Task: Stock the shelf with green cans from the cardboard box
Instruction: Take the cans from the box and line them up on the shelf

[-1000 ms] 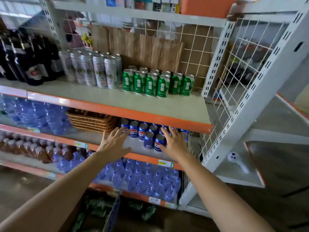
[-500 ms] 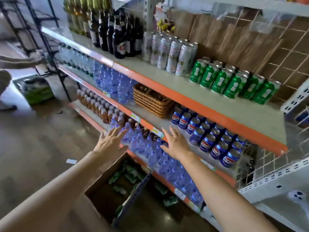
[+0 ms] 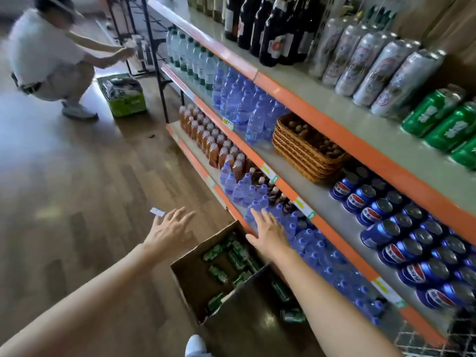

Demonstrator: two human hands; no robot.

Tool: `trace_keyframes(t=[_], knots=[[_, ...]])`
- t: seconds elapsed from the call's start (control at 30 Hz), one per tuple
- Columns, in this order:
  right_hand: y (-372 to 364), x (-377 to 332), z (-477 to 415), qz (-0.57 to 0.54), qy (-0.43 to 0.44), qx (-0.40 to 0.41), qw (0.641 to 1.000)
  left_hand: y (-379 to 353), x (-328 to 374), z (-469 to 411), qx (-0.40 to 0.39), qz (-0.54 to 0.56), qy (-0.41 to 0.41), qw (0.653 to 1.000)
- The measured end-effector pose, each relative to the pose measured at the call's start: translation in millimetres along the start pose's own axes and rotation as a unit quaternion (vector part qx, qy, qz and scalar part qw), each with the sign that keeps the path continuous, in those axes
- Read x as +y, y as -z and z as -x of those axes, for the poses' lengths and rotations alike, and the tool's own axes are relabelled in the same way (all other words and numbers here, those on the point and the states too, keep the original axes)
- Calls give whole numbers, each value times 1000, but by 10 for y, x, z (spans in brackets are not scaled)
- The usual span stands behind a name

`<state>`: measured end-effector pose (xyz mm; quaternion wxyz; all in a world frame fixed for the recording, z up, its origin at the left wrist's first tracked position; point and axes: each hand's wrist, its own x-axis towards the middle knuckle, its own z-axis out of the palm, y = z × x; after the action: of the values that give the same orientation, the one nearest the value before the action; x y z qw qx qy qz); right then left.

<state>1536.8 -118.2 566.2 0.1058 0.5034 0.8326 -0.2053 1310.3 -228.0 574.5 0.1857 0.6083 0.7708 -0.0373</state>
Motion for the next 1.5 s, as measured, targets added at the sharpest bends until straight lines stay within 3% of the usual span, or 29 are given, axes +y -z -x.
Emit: trace_keyframes(t=[0.47,1.07,1.27,1.5], knots=[[-1442,766,-1186,-20,-58,-121,991,-1733,-367,-562,-159,35,90,983],[-4275,1825,-2968,-61,-88,-192,975,-4935,-540,-2469,-187,80,33,978],[-4744,2055,-3423,-61,-68,-155,984,-5684,-625,-3006,-202,58,-13,978],[-5106,2174,-3857,-76,-84,-143,983,-6232,-544,-3632,-258,47,-129,956]])
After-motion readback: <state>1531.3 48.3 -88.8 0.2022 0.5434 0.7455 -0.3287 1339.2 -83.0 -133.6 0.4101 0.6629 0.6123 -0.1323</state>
